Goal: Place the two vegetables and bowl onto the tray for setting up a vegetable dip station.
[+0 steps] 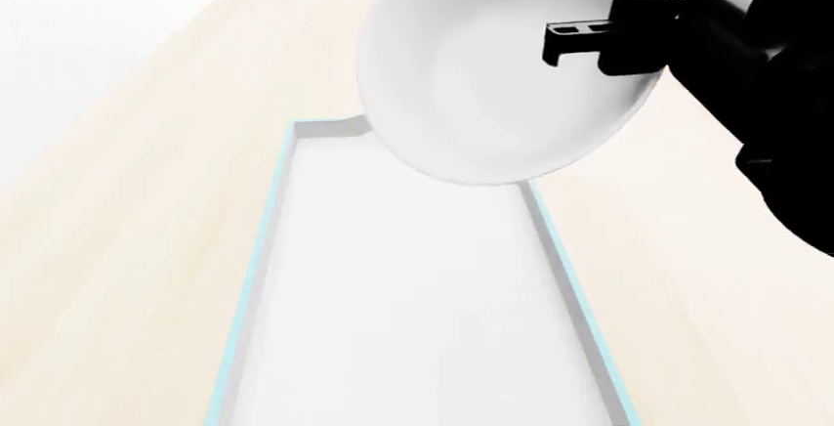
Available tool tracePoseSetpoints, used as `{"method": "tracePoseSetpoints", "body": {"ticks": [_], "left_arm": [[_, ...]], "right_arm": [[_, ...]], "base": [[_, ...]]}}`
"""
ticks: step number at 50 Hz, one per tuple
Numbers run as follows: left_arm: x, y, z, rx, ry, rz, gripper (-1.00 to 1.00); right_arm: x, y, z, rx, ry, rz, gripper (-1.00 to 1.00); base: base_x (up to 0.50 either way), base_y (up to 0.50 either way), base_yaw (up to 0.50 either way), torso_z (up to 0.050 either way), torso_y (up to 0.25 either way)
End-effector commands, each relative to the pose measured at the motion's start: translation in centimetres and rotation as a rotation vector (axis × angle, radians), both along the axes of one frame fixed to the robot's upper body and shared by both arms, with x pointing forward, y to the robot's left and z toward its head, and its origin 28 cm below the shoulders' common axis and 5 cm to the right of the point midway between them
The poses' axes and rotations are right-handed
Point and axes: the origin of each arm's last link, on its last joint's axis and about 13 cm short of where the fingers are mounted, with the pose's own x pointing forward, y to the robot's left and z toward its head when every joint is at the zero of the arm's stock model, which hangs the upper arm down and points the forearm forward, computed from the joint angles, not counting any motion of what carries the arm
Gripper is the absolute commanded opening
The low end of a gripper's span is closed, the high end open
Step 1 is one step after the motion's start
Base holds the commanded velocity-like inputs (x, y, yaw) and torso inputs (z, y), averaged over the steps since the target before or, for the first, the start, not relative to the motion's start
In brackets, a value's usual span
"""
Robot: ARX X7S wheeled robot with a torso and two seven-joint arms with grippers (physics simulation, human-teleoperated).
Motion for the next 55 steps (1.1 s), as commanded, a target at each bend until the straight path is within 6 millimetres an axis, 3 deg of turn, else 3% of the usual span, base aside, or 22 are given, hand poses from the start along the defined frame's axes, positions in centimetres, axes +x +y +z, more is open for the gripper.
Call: {"method": "tracePoseSetpoints", "body": {"ticks": [1,21,35,55], "left_arm": [[0.0,0.0,0.0,-0.005,-0.002,-0.001,-1.00],[0.0,0.0,0.0,-0.002,-0.001,0.001,-1.00],[0.1,0.0,0.0,0.000,-0.004,0.003,-1.00],[0.0,-0.1,-0.1,0.004,-0.002,0.001,-1.00]], "right_arm": [[2.9,-0.4,-2.2,0.044,0.086,-0.007,-1.00],[5.4,0.8,-4.6,0.138,0.183,0.064,-1.00],[8.3,1.3,-7.4,0.187,0.272,0.066,-1.00],[10.5,2.5,-9.3,0.240,0.327,0.101,-1.00]], "base": [[0.00,0.00,0.00,0.000,0.000],[0.00,0.00,0.00,0.001,0.000],[0.00,0.00,0.00,0.000,0.001],[0.00,0.00,0.00,0.000,0.001]]}}
